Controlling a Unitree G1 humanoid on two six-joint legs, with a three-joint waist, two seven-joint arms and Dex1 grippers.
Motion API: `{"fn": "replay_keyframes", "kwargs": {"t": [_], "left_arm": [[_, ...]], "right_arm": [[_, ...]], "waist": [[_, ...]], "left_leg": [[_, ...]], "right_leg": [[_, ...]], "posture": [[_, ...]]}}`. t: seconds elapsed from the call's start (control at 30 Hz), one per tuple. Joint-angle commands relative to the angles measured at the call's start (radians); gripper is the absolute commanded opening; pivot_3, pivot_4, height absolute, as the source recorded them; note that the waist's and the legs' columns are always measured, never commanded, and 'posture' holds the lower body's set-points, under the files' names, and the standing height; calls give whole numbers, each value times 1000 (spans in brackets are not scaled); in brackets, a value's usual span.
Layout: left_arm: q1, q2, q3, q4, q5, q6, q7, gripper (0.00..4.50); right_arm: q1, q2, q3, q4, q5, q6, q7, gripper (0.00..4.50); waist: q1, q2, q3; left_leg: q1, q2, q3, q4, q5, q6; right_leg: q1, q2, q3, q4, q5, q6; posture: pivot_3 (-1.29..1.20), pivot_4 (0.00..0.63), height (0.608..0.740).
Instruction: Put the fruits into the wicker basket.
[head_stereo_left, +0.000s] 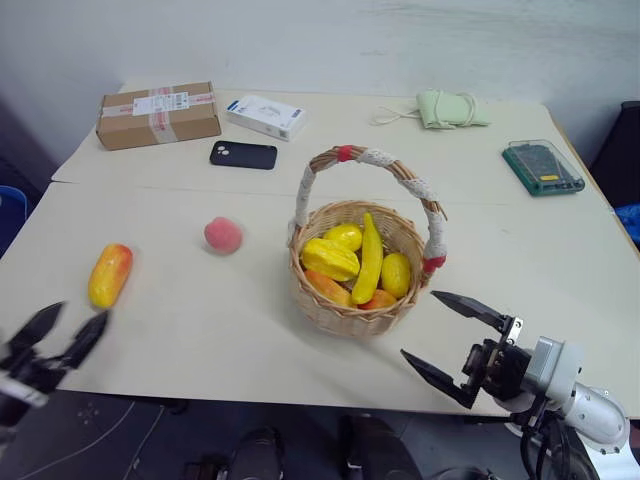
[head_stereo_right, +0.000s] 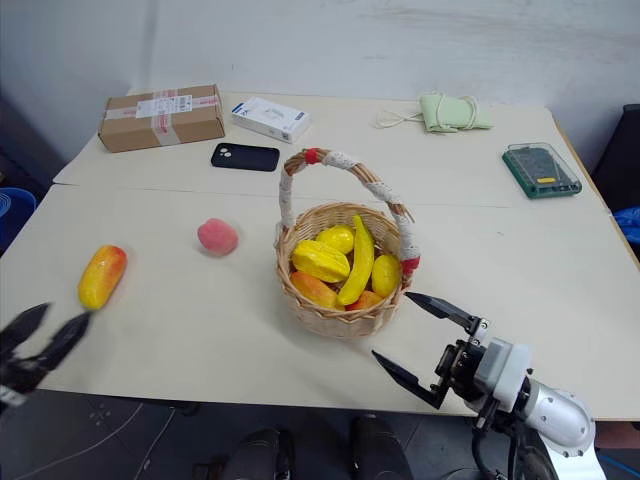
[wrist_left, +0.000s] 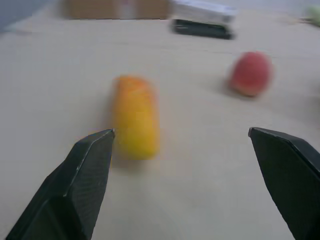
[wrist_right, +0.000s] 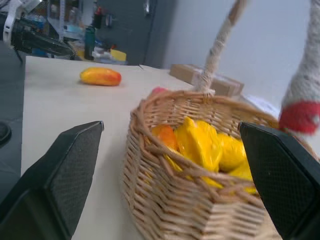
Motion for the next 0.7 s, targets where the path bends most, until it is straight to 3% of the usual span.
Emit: {"fn": "replay_keyframes", "kwargs": {"t": [0.03, 0.2, 0.33, 0.4, 0.53, 0.63, 0.7], "left_arm": [[34, 30, 128, 135, 2, 20, 38, 4500], [7, 109, 120, 137, -7, 110, 30, 4500], [-103, 257, 78, 71, -60, 305, 69, 4500], [-156, 331, 31, 55, -56, 387, 73, 4500], [-335, 470, -150, 113, -9, 523, 76, 4500], [-468, 508, -301, 215, 82, 540, 83, 4500], [-553, 519, -411, 311, 180, 494, 81, 4500]], "right_arm": [[-77, 27, 19, -110, 15, 26, -82, 4454], [-111, 15, 73, -175, 0, 70, -96, 4454], [-112, -3, 48, -138, -10, 70, -92, 4454], [-120, -6, 46, -120, -9, 67, -87, 4454], [-146, 1, 67, -81, -25, 59, -83, 4454], [-155, 4, 76, -58, -35, 48, -75, 4454], [-156, 1, 74, -51, -43, 46, -75, 4454]], "waist": [[-2, -2, -1], [12, -10, -6], [23, -17, -11], [23, -19, -12], [16, -16, -11], [1, -10, -7], [-5, -9, -7]], "left_leg": [[0, 0, 0, 0, 0, 0], [-1, 0, -2, -1, -4, -7], [-1, 1, -4, -2, -5, -8], [-1, 1, -5, -1, -5, -8], [0, 0, -4, -2, -4, -8], [1, -1, -3, -3, -4, -6], [0, 1, -2, -4, -1, -5]], "right_leg": [[0, 0, 0, 0, 0, 0], [-1, -2, -3, 0, -2, -4], [0, -3, -4, -1, -3, -5], [0, -4, -4, -1, -11, -20], [1, -4, -3, 0, -12, -21], [0, -4, -3, 4, -5, -9], [-3, -2, -3, 5, -5, -9]], "posture": [[0, 150, 740], [0, 150, 740], [0, 150, 740], [0, 150, 740], [0, 150, 740], [0, 150, 740], [0, 150, 740]]}}
